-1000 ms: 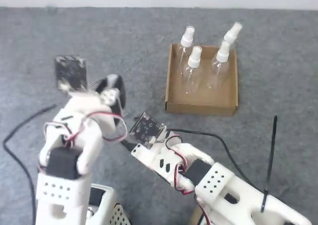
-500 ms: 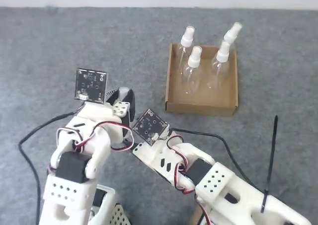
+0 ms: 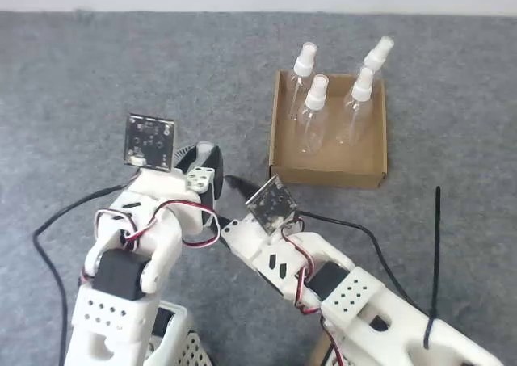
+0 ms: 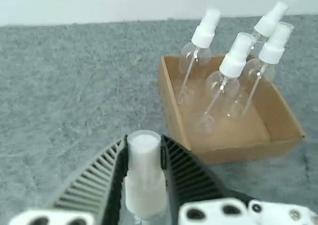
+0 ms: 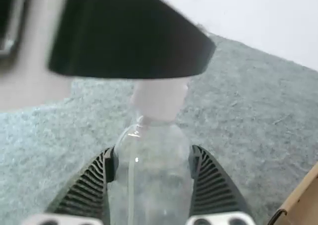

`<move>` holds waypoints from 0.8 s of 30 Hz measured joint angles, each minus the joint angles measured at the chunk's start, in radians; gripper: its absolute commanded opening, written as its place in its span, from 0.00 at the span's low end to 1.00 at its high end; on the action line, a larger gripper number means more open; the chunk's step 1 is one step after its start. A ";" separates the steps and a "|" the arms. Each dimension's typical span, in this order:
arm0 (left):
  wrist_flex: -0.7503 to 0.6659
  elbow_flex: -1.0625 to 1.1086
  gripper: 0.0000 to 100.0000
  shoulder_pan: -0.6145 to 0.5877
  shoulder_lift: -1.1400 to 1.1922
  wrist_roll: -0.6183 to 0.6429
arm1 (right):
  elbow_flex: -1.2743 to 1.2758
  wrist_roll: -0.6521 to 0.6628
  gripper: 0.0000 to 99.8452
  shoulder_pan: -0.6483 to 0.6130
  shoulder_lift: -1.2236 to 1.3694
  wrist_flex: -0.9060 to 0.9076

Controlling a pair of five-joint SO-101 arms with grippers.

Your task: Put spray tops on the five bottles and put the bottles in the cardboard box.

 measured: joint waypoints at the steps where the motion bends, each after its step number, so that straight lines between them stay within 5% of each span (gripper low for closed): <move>1: -0.002 0.000 0.01 0.000 0.000 0.000 | 0.000 -0.003 0.01 0.005 0.000 -0.011; 9: -0.002 -0.023 0.15 0.000 0.000 0.000 | 0.000 -0.008 0.01 0.012 0.000 -0.026; 24: 0.086 -0.393 0.15 -0.103 0.117 -0.023 | -0.002 -0.009 0.01 0.040 -0.003 -0.041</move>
